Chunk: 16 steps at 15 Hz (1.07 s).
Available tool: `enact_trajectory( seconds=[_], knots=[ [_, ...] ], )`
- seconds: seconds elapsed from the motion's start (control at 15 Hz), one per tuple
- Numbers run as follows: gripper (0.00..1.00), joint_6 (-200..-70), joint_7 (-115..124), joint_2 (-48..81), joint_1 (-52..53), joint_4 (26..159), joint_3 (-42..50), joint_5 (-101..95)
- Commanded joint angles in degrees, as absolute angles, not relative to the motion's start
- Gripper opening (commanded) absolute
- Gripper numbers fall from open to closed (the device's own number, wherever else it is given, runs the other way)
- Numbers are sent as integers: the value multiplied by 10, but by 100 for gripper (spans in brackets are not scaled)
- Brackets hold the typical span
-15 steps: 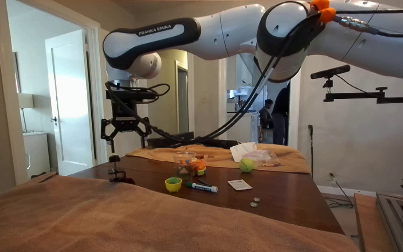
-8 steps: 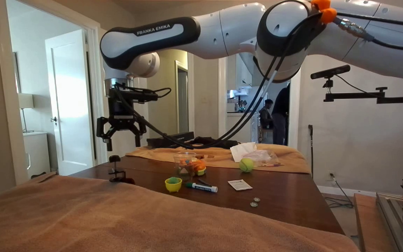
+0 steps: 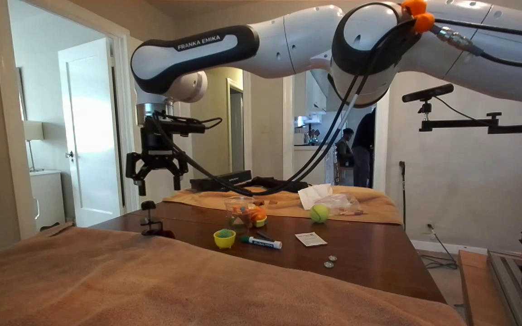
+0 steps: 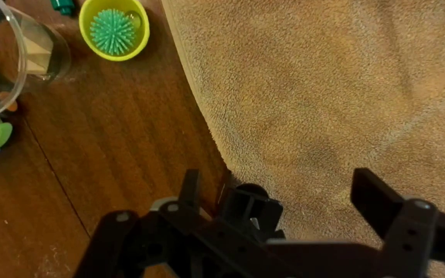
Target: Rotate the black clamp.
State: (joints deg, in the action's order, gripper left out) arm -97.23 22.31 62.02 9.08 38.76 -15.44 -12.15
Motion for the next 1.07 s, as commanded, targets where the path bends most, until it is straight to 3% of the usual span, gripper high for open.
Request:
enact_trajectory(
  seconds=[0.0,1.0],
  knots=[
    [100,-983,151,632,94,365,-149,-140],
    [100,-1100,-9,687,109,319,-109,-145]
  ],
)
